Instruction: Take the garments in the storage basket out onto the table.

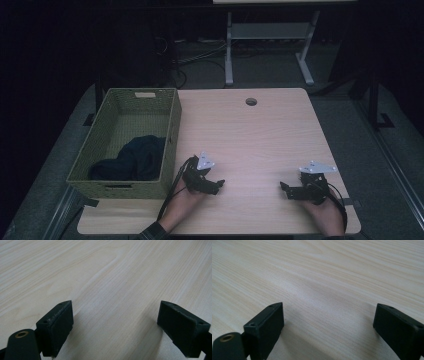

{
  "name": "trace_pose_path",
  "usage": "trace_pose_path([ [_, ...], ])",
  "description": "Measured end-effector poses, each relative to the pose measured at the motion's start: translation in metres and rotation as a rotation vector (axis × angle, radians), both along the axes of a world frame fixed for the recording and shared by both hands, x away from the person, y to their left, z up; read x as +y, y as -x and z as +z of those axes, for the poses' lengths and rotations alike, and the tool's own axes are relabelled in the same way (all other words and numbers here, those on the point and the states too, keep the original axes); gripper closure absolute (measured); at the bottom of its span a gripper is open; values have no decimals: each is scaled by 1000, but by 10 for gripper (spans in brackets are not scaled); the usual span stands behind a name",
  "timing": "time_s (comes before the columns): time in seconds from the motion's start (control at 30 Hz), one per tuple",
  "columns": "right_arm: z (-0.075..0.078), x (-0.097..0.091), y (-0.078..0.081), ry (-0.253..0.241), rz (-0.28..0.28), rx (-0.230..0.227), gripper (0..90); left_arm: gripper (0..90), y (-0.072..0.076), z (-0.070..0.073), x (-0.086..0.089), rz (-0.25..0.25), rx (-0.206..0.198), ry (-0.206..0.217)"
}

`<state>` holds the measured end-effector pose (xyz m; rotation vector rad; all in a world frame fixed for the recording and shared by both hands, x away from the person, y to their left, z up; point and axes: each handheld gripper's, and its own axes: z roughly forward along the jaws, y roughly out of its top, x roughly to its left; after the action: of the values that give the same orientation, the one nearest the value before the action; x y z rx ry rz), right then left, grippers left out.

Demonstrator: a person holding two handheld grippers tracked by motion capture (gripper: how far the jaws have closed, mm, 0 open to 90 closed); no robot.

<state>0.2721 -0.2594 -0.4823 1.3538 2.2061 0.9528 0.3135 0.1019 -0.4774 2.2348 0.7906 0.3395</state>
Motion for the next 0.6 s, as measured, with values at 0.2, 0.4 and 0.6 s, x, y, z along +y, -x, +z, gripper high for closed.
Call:
trace_pose_path([
  [0.2, 0, 0, 0, 0, 0, 0, 94, 133, 0, 0, 0, 10, 0, 3],
  [0.4, 0, 0, 0, 0, 0, 0, 94, 131, 2, 0, 1, 0, 2, 3],
  [0.6, 0, 0, 0, -1, 0, 1, 94, 134, 5, 3, -3, -23, 18, -13],
])
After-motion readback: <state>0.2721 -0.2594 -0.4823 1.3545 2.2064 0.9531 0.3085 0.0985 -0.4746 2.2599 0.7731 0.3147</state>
